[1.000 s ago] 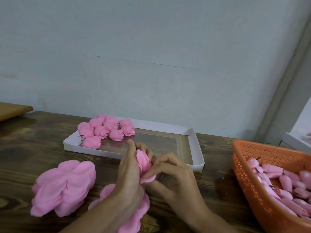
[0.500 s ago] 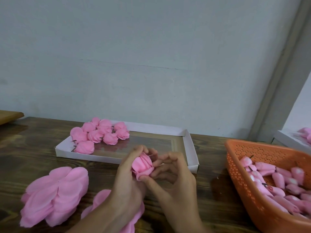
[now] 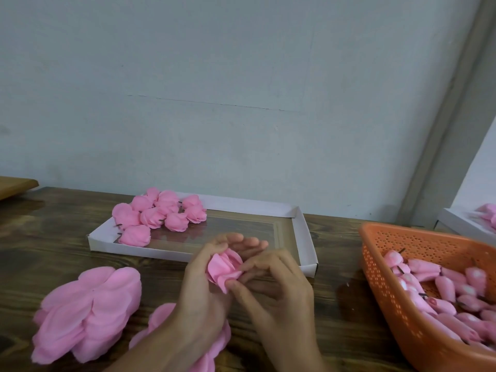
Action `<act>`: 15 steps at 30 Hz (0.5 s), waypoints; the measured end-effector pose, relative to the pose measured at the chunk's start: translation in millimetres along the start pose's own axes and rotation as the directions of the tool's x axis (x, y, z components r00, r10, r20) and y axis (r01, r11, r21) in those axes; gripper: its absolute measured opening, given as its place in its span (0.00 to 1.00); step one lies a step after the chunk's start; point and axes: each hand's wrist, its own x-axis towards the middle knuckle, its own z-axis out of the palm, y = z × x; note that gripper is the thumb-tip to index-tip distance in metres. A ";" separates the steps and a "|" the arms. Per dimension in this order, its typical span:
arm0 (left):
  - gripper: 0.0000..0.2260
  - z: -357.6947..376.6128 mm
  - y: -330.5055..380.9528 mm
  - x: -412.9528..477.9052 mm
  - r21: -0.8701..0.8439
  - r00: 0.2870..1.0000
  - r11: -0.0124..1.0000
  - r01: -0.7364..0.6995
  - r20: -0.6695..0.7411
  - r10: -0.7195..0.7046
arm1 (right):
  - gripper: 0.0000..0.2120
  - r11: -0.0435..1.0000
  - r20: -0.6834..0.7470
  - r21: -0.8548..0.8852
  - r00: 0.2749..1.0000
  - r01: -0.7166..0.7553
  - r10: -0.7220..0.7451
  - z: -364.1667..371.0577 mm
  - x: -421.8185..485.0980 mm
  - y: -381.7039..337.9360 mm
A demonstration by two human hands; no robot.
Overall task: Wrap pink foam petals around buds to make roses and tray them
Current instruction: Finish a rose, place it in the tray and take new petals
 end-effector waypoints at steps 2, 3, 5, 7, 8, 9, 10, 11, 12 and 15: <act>0.12 -1.0 -1.5 -0.4 0.018 1.000 1.000 -0.018 -0.009 0.019 | 0.14 1.000 -0.006 0.007 1.000 -0.013 0.013 0.3 -2.0 1.7; 0.12 -1.2 -1.9 0.1 0.035 1.000 0.999 -0.027 -0.013 0.028 | 0.14 1.000 -0.010 0.009 1.000 -0.017 0.017 0.3 -2.5 2.8; 0.12 -1.0 -2.1 0.9 0.055 0.999 0.998 -0.034 -0.011 0.035 | 0.11 1.000 -0.006 -0.011 1.000 0.011 -0.011 -0.1 -3.0 4.4; 0.11 -1.5 -2.1 2.2 0.054 0.999 0.998 -0.040 0.002 0.040 | 0.08 0.997 0.010 -0.047 0.998 0.062 -0.062 -0.5 -2.4 4.6; 0.11 -2.1 -2.0 2.6 0.059 0.999 0.997 -0.041 0.004 0.041 | 0.08 0.996 0.018 -0.053 0.997 0.072 -0.071 -0.4 -1.9 4.4; 0.11 -3.3 -2.1 2.6 0.063 0.999 0.997 -0.038 0.005 0.038 | 0.07 0.996 0.026 -0.052 0.997 0.075 -0.073 -0.2 -1.8 3.9; 0.11 -4.3 -2.3 2.7 0.066 0.999 0.997 -0.032 0.005 0.032 | 0.07 0.996 0.031 -0.050 0.997 0.077 -0.076 0.3 -1.6 3.6; 0.11 -5.7 -2.9 2.2 0.066 1.000 0.997 -0.026 0.003 0.026 | 0.07 0.995 0.031 -0.052 0.996 0.082 -0.080 0.7 -1.8 2.9; 0.10 -6.2 -3.5 1.8 0.063 1.000 0.998 -0.017 0.000 0.017 | 0.08 0.994 0.027 -0.057 0.996 0.088 -0.087 1.3 -1.9 2.1; 0.07 -5.0 -5.4 -1.3 0.022 1.000 1.000 0.022 0.002 -0.022 | 0.11 0.988 0.032 -0.102 0.993 0.119 -0.117 1.3 -2.2 -0.5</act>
